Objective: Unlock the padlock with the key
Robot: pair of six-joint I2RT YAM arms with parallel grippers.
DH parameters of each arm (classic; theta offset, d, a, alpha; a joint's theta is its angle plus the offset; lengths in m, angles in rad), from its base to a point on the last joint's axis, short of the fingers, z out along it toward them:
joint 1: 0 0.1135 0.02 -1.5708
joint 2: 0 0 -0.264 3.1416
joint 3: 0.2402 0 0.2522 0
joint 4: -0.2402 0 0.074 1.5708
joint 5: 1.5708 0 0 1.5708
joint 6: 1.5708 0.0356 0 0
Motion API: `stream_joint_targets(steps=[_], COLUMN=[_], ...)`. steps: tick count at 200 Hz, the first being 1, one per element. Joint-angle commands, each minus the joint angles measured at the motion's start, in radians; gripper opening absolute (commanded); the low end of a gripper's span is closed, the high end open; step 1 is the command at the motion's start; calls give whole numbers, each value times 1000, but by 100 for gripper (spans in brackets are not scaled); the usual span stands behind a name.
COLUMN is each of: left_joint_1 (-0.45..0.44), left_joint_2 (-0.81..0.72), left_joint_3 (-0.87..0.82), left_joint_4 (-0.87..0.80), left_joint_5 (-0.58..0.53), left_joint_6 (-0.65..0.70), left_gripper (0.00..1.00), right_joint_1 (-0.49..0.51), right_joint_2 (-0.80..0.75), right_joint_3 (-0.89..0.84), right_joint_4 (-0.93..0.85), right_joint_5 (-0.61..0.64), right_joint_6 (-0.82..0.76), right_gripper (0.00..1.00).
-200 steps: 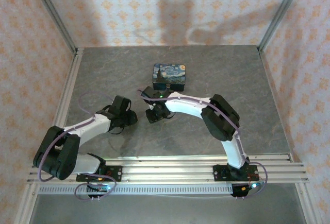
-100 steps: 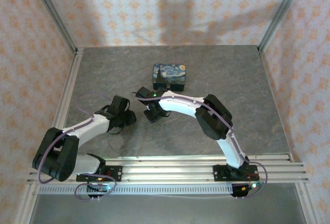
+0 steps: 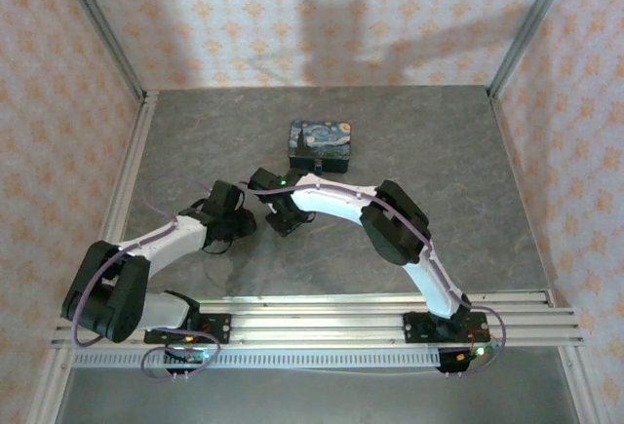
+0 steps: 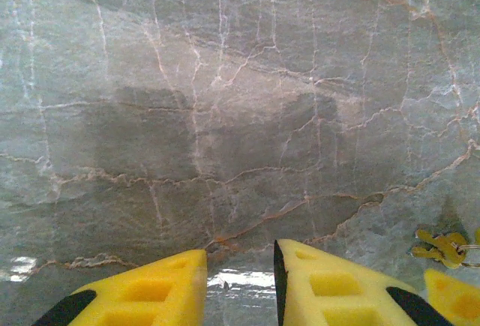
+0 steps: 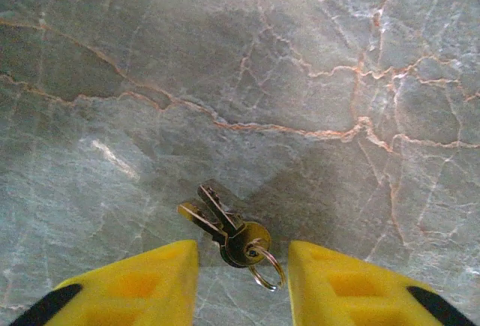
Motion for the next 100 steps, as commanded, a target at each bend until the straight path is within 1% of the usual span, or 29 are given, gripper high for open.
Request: stream_joint_targets(steps=[1, 23, 51, 76, 100], left_joint_1=[10, 12, 16, 33, 60], left_joint_2=[1, 0, -8, -47, -112], left_joint_3=[-4, -4, -1, -1, -8], left_joint_4=[-38, -36, -28, -28, -18], left_joint_5=[-37, -38, -25, -14, 22], left_joint_6=[12, 10, 13, 15, 13], left_gripper=[30, 30, 29, 29, 29], right_joint_1=[2, 1, 2, -6, -29], right_joint_2=[33, 19, -27, -100, -190], right_joint_3=[17, -8, -61, -133, -215], right_joint_4=[-58, -48, 3, 95, 210], right_joint_5=[34, 44, 72, 117, 110], right_joint_6=[-23, -22, -26, -14, 25], right_gripper=[29, 13, 0, 0, 0])
